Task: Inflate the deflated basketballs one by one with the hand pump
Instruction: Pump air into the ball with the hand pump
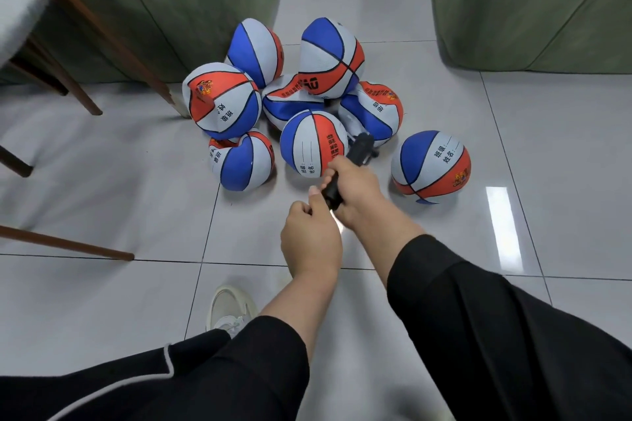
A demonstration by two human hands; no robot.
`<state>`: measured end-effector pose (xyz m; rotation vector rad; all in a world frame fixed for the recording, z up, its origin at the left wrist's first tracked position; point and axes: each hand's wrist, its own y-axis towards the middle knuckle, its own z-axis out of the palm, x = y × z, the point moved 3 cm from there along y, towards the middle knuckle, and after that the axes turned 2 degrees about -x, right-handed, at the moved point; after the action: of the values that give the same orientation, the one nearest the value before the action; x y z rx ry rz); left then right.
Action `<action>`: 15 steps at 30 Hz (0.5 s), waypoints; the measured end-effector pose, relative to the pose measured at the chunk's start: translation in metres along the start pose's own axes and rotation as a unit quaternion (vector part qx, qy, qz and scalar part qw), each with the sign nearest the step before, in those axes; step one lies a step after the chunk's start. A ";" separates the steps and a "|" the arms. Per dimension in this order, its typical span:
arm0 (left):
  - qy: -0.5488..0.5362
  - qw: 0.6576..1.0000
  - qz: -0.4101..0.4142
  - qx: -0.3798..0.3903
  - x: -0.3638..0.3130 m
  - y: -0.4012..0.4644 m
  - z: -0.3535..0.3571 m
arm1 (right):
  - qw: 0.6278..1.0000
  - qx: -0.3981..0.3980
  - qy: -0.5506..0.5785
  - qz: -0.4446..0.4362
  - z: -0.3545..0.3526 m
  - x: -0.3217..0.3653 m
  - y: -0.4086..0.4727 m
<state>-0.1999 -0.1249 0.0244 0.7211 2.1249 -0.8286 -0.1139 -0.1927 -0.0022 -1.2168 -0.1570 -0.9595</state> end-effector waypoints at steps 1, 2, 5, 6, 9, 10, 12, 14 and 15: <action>0.000 1.000 0.014 -0.004 -0.002 -0.002 -0.003 | 1.000 -0.004 0.012 -0.003 -0.001 0.012 0.004; 0.003 1.000 0.030 -0.006 -0.004 -0.006 -0.005 | 1.000 -0.016 0.025 -0.008 -0.004 0.024 0.008; 0.017 0.998 0.061 -0.001 -0.005 -0.015 -0.009 | 0.997 -0.063 0.046 -0.014 -0.024 0.050 0.019; 0.012 0.998 0.060 -0.003 -0.005 -0.014 -0.010 | 0.997 -0.064 0.052 -0.012 -0.027 0.050 0.020; 0.010 0.999 0.049 -0.011 -0.006 -0.008 -0.008 | 0.997 -0.044 0.062 0.005 -0.022 0.030 0.013; 0.015 0.999 0.042 -0.014 -0.005 -0.006 -0.008 | 0.997 -0.035 0.067 0.013 -0.017 0.020 0.010; 0.024 0.999 0.018 -0.021 0.000 -0.002 -0.007 | 0.998 -0.011 0.063 0.023 -0.008 -0.001 0.002; 0.029 0.999 -0.002 -0.025 0.007 0.001 -0.005 | 0.999 -0.003 0.041 0.024 -0.002 -0.019 -0.007; 0.028 0.999 -0.008 -0.027 0.011 0.003 -0.005 | 0.999 -0.005 0.033 0.025 0.000 -0.025 -0.011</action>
<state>-0.2062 -0.1164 0.0179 0.7072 2.1966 -0.7636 -0.1371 -0.1794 -0.0091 -1.1916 -0.0697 -0.9575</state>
